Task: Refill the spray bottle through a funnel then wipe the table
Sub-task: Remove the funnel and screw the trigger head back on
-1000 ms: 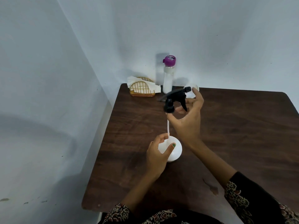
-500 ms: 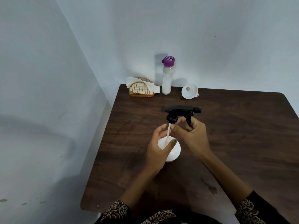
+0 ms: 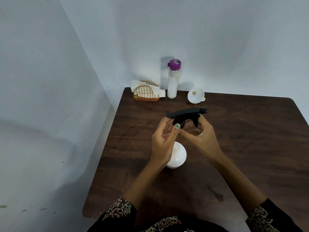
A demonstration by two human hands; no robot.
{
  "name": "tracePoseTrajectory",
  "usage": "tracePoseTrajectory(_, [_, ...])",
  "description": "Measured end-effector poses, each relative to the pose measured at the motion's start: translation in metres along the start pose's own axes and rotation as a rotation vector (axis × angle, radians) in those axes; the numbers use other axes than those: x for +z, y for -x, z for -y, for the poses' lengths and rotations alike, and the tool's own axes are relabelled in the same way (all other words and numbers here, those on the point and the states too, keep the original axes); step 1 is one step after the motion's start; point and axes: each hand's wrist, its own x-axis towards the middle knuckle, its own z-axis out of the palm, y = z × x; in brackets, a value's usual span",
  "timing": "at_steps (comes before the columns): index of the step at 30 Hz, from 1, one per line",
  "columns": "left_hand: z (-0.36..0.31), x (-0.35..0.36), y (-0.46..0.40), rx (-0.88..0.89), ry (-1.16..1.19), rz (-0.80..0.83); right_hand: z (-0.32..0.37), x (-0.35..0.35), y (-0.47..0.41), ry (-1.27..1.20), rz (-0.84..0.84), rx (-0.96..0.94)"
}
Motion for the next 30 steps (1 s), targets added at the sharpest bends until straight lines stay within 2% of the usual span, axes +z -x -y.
tracePoseTrajectory(8, [0.019, -0.004, 0.007, -0.047, -0.093, 0.081, -0.012, -0.008, 0.004, -0.118, 0.028, 0.082])
tracePoseTrajectory(15, [0.052, -0.012, 0.022, -0.130, -0.197, 0.135, -0.047, -0.011, 0.012, 0.107, 0.059, 0.129])
tracePoseTrajectory(22, [0.076, -0.017, 0.031, -0.163, -0.206, 0.152, -0.068, -0.004, 0.018, 0.195, 0.083, 0.190])
tracePoseTrajectory(26, [0.090, -0.017, 0.034, -0.170, -0.367, 0.255, -0.069, -0.006, 0.017, 0.203, 0.165, 0.168])
tracePoseTrajectory(30, [0.105, -0.019, 0.030, -0.161, -0.526, 0.304, -0.075, 0.001, 0.019, 0.140, 0.099, 0.113])
